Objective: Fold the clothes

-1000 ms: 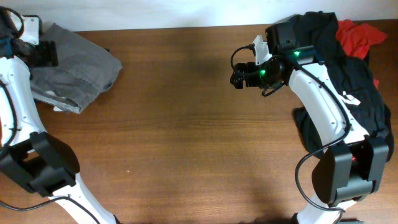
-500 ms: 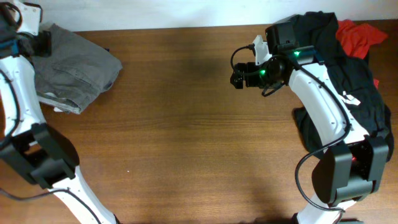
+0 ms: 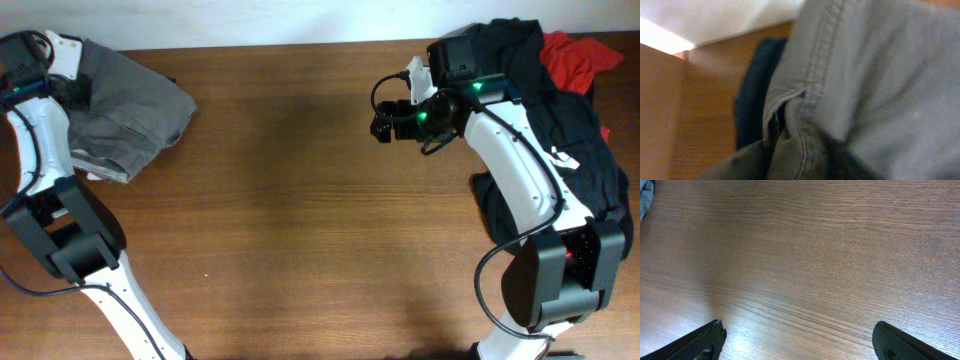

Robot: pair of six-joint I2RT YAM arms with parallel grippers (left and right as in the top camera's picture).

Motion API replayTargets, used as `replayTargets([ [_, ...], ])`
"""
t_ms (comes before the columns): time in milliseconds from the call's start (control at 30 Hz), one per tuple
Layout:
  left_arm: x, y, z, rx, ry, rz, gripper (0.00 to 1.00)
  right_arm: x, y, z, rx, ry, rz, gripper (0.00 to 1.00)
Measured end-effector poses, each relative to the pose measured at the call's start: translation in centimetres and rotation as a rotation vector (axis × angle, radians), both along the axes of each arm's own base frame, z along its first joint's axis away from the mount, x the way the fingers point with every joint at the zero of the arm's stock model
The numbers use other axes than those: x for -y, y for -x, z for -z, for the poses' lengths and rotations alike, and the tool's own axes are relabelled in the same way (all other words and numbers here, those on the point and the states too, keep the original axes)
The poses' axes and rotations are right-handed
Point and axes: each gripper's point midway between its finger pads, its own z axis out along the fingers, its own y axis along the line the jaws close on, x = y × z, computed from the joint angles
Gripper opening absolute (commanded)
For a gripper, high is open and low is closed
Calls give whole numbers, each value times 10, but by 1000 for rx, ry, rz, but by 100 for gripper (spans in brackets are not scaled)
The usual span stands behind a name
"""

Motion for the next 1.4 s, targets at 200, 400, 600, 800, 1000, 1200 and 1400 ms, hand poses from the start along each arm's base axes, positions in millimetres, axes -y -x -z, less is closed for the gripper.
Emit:
replayTargets([
  [200, -4, 5, 7, -3, 75, -94, 1, 0, 0, 0, 0, 0, 0, 98],
  [400, -33, 18, -45, 91, 194, -292, 1, 0, 0, 0, 0, 0, 0, 98],
  [600, -83, 47, -61, 149, 245, -451, 1, 0, 0, 0, 2, 0, 0, 98],
  [800, -87, 47, -28, 102, 268, -482, 67, 0, -2, -1, 11, -2, 0, 98],
  [1000, -76, 46, 7, 27, 294, -484, 70, 0, 1, 0, -5, 1, 0, 98],
  [1200, -54, 36, -41, 82, 270, -374, 71, 0, 1, 0, -6, 1, 0, 98],
  [1400, 8, -10, -103, 205, 144, -111, 72, 0, 0, 0, 1, 0, 0, 98],
])
